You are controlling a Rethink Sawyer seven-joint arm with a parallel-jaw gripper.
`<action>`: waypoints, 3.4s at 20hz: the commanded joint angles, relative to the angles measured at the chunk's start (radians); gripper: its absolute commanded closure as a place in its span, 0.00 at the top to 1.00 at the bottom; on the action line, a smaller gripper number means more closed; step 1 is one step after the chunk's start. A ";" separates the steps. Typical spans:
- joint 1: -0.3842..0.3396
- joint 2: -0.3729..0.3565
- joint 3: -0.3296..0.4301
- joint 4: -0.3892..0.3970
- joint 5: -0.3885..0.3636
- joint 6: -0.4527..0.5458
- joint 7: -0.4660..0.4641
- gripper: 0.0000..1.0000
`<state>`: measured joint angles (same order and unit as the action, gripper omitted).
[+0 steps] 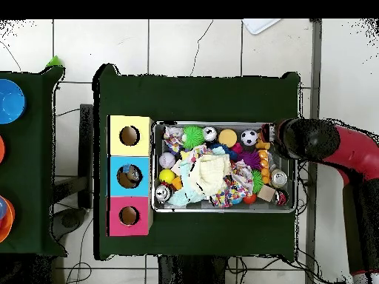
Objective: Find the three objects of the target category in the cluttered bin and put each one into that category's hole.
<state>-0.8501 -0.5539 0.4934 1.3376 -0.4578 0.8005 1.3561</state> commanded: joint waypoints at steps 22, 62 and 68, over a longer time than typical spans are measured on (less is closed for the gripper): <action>0.018 0.065 0.026 0.090 -0.067 -0.113 -0.092 1.00; -0.092 0.174 0.129 -0.011 -0.086 0.052 -0.291 1.00; -0.099 0.171 0.132 -0.030 -0.094 0.099 -0.340 1.00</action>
<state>-0.9428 -0.4207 0.5718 1.3326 -0.4949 0.7528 1.3487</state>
